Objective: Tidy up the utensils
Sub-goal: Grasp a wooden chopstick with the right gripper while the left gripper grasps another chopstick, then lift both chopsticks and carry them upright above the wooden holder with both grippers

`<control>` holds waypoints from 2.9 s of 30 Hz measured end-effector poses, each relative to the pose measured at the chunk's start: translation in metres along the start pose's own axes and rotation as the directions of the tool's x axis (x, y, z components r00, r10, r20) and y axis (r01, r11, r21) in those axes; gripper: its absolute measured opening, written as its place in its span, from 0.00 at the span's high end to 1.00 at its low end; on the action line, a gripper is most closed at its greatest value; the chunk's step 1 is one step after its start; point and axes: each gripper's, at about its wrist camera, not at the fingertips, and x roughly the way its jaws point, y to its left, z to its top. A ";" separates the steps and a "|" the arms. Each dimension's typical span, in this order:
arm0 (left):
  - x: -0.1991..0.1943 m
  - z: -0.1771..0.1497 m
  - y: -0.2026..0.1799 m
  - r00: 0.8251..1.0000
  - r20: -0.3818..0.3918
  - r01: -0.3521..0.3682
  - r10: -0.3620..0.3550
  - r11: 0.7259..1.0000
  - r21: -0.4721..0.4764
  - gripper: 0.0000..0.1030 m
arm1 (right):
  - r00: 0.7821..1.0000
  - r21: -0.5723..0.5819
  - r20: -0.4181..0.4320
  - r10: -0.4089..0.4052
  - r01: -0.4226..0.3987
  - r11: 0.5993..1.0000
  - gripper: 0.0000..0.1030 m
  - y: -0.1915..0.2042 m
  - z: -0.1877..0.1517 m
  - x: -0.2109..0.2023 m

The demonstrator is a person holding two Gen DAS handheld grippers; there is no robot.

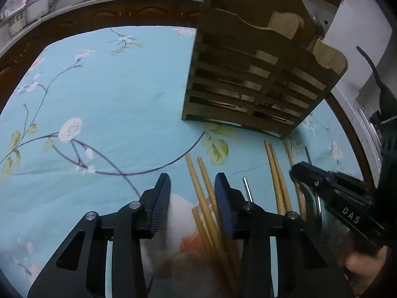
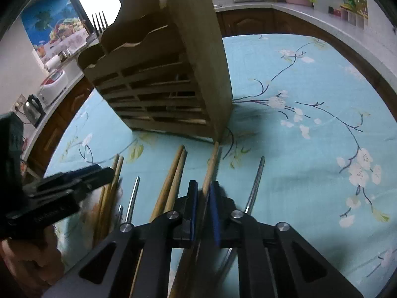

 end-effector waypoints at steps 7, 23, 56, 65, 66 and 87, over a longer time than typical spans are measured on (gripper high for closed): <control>0.006 0.008 -0.008 1.000 0.002 -0.022 0.022 0.998 0.054 0.89 | 1.000 -0.011 0.010 -0.013 0.013 1.000 0.86 0.004 0.014 0.011; -0.059 -0.002 0.016 0.991 0.104 0.078 -0.078 0.997 0.011 0.96 | 0.990 0.017 0.110 0.084 -0.086 0.996 0.95 0.011 0.009 -0.043; -0.239 0.010 0.011 0.863 0.487 0.133 -0.134 0.990 0.038 0.96 | 0.880 -0.065 0.455 0.136 -0.120 0.991 0.95 0.041 0.040 -0.196; -0.252 0.039 0.008 0.805 0.579 0.132 -0.129 0.991 0.037 0.96 | 0.858 -0.050 0.503 0.107 -0.095 0.994 0.95 0.035 0.061 -0.205; -0.255 0.046 0.008 0.795 0.592 0.135 -0.130 0.990 0.037 0.96 | 0.853 -0.046 0.512 0.104 -0.094 0.995 0.95 0.034 0.065 -0.207; -0.183 0.139 0.014 0.740 0.670 0.128 -0.060 0.990 -0.053 0.96 | 0.796 0.003 0.604 0.026 -0.036 0.999 0.95 0.017 0.140 -0.161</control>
